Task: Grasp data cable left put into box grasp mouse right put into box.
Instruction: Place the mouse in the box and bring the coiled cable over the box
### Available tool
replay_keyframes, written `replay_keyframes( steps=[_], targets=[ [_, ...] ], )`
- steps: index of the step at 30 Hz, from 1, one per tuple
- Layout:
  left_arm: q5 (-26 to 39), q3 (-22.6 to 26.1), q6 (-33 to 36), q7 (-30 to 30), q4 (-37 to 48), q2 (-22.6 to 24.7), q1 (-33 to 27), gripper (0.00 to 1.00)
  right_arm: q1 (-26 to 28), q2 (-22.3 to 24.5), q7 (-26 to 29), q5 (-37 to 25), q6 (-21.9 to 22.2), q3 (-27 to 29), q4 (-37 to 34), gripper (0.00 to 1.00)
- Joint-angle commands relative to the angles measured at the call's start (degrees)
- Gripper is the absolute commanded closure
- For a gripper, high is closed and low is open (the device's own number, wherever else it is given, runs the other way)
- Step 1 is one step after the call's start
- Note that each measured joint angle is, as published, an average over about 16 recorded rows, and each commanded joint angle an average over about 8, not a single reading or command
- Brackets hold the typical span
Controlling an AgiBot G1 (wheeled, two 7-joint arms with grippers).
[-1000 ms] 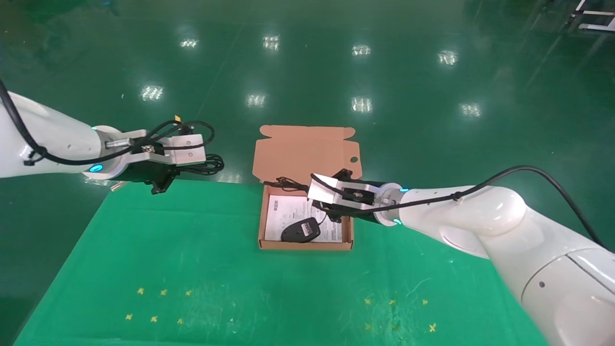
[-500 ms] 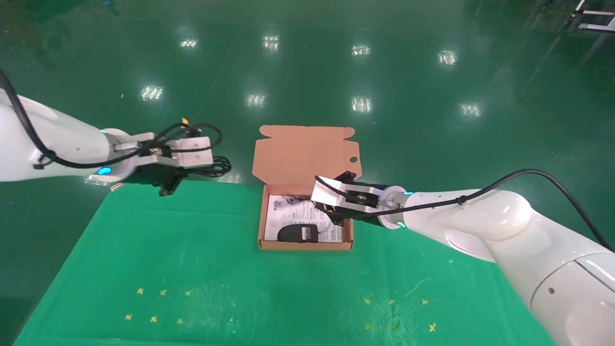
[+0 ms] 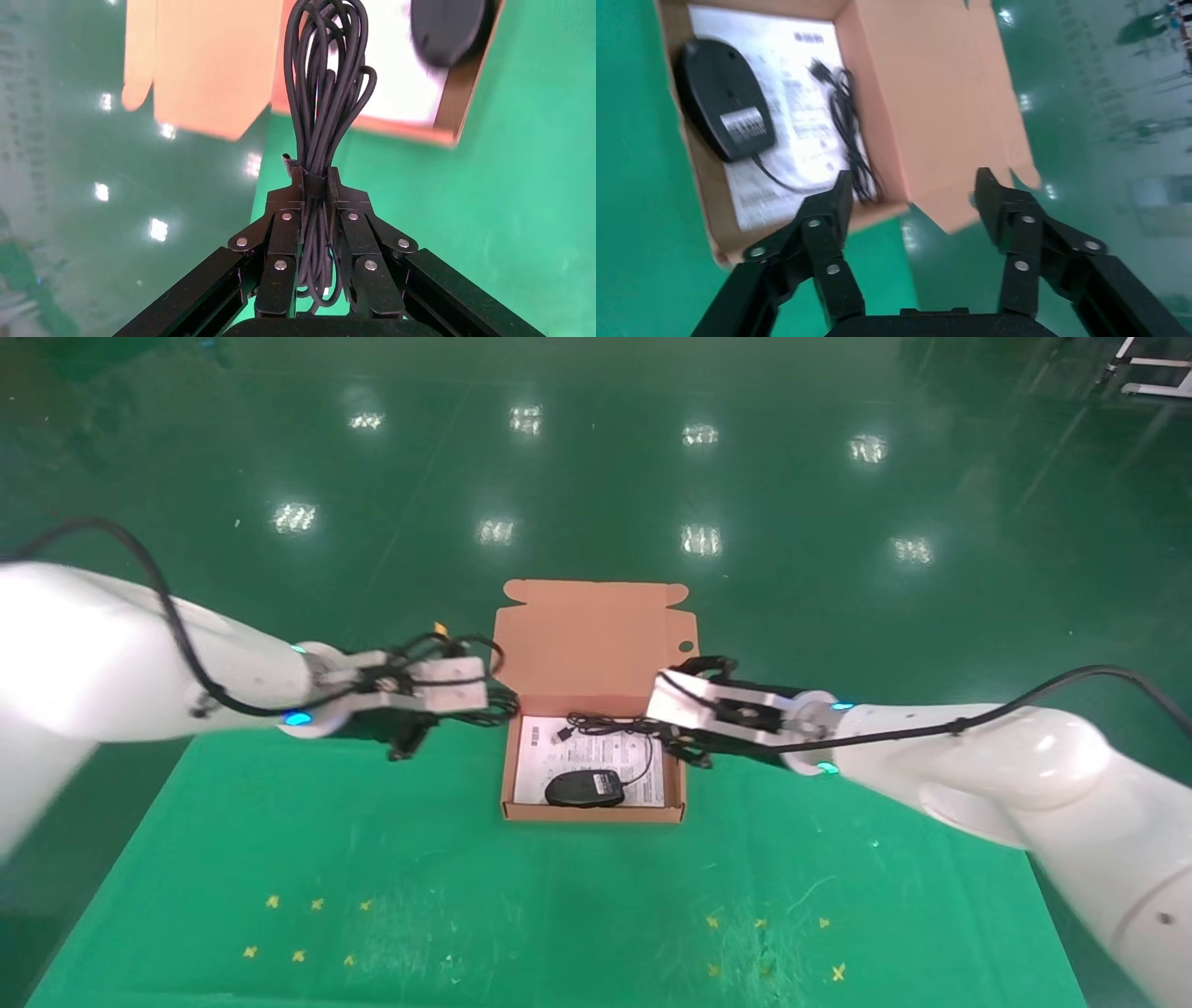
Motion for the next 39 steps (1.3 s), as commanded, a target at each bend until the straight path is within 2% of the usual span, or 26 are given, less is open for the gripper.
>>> replay_keyframes(
  steps=[1, 11, 19, 26, 27, 34, 35, 39],
  targets=[
    [-0.5, 0.0, -1.9, 0.9, 1.6, 1.2, 0.7, 1.0, 0.1, 1.7, 0.4, -0.4, 0.3, -0.2, 1.6, 0.0],
    [-5.6, 0.7, -10.8, 8.9, 13.3, 8.1, 2.2, 1.0, 0.7, 12.6, 8.1, -4.3, 3.7, -3.3, 15.2, 0.0],
    [-11.6, 4.8, -16.9, 11.8, 15.1, 9.0, 2.9, 1.0, 1.9, 20.0, 15.8, -8.1, 7.0, -6.1, 25.7, 0.0],
    [-16.6, 9.9, -20.1, 12.0, 15.6, 9.2, 2.3, 0.99, 3.5, 24.4, 22.5, -11.9, 8.7, -8.9, 31.7, 0.0],
    [-17.2, 10.4, -20.4, 11.9, 15.7, 9.2, 2.2, 0.93, 3.7, 24.8, 23.3, -12.4, 8.8, -9.2, 32.2, 0.0],
    [-20.4, 12.9, -21.2, 11.2, 16.5, 9.3, 1.4, 0.06, 4.8, 26.7, 26.7, -14.6, 9.0, -10.9, 34.6, 0.0],
    [-20.4, 13.0, -21.2, 11.2, 16.5, 9.3, 1.3, 0.0, 4.8, 26.7, 26.8, -14.6, 9.0, -10.9, 34.6, 0.0],
    [-20.8, 13.1, -21.1, 11.2, 16.0, 8.8, 1.3, 0.0, 4.9, 26.7, 26.7, -14.7, 9.0, -11.0, 34.6, 0.0]
  ],
)
